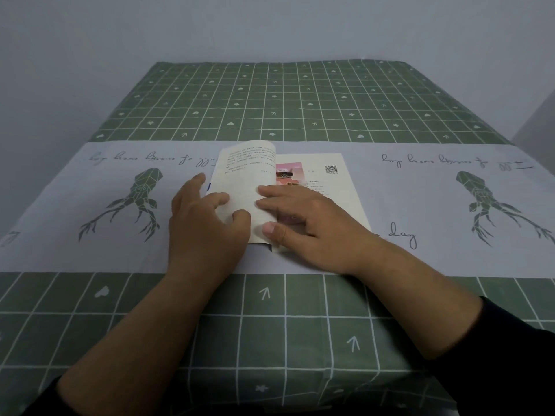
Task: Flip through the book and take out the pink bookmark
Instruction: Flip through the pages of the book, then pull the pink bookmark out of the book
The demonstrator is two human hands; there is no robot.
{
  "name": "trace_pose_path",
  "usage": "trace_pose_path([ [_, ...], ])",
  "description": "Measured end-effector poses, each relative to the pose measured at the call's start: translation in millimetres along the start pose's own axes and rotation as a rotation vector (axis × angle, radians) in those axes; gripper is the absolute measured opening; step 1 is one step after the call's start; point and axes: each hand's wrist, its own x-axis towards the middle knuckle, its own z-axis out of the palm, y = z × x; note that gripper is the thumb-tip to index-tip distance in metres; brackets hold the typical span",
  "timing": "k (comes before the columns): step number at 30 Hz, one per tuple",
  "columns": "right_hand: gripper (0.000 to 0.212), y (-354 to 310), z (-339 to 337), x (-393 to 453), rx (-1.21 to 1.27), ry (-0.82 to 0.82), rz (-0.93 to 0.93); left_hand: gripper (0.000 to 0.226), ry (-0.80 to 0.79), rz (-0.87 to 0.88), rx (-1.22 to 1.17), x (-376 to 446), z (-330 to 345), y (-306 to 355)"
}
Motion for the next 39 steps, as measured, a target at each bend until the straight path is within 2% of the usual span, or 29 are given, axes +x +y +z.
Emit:
trace_pose_path([
  [4,0.049,0.5,0.9,0.2,-0.003,-0.003,-0.003,0.057,0.002,0.08,0.144,-1.8,-0.6,0.9],
  [7,0.049,1.3,1.2,0.9,-0.008,-0.012,-0.001,0.051,0.014,0.101,0.296,-4.9,-2.2,3.9],
  [10,0.049,1.7,0.9,1.3,-0.007,-0.016,0.0,0.042,0.048,0.169,0.345,-7.6,-3.9,6.7],
  [13,0.049,0.8,1.1,0.8,-0.006,-0.022,-0.002,0.039,0.033,0.28,0.258,-7.8,-1.7,6.1],
  [18,0.045,0.4,-0.2,1.4,-0.012,-0.031,-0.013,0.044,-0.061,0.369,0.076,-10.1,2.0,10.8],
  [24,0.041,0.7,-1.0,0.7,-0.001,-0.045,-0.013,0.053,-0.121,0.37,0.13,-9.7,1.7,10.2],
  [27,0.045,1.2,-1.3,0.0,0.037,-0.038,0.004,0.054,-0.118,0.358,0.153,-9.8,1.9,10.9],
  [31,0.057,2.2,-3.8,1.1,0.13,0.068,0.1,0.056,-0.101,0.345,0.173,-10.5,2.0,10.6],
  [33,0.056,4.4,-6.8,2.2,0.108,0.132,0.157,0.059,-0.104,0.336,0.179,-10.8,1.7,10.8],
  [37,0.039,9.4,-12.8,3.7,-0.087,0.239,0.279,0.063,-0.106,0.319,0.175,-11.3,0.3,12.2],
  [39,0.054,11.3,-14.9,4.6,-0.225,0.256,0.417,0.063,-0.109,0.32,0.178,-11.2,-0.3,12.9],
])
